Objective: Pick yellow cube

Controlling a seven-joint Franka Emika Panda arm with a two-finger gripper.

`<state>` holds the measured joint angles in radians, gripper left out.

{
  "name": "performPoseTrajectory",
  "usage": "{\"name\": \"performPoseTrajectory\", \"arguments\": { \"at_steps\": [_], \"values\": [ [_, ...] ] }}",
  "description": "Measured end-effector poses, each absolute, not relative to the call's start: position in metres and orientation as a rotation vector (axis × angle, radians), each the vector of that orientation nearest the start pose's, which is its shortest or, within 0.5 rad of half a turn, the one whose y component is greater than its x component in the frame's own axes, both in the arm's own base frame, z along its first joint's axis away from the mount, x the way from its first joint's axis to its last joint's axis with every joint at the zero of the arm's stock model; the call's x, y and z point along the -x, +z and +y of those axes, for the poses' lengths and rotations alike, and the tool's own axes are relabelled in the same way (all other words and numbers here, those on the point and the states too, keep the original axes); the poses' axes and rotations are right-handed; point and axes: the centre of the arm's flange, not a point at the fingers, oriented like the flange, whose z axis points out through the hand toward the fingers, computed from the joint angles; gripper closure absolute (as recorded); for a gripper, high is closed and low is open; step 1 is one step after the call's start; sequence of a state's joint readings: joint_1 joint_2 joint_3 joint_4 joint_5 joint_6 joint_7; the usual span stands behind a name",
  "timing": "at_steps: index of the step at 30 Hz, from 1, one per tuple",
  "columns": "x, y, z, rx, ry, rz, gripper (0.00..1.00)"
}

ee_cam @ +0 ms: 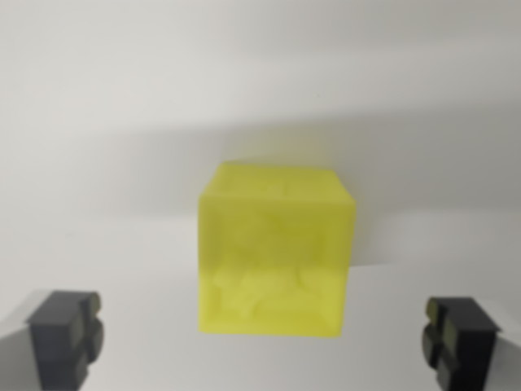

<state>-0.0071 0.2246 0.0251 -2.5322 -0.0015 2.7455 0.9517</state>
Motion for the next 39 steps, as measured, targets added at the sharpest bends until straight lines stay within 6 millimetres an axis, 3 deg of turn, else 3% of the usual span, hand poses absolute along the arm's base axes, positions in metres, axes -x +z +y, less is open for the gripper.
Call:
{"name": "performPoseTrajectory", "arguments": {
  "at_steps": [10, 32, 33, 39],
  "values": [
    [-0.445, 0.165, 0.009, 2.799, 0.009, 1.427, 0.0],
    [-0.443, 0.117, 0.01, 2.795, 0.002, 1.435, 0.0],
    [-0.443, 0.117, 0.01, 2.795, 0.002, 1.436, 1.0],
    [-0.443, 0.123, 0.01, 2.796, 0.001, 1.434, 1.0]
  ]
}}
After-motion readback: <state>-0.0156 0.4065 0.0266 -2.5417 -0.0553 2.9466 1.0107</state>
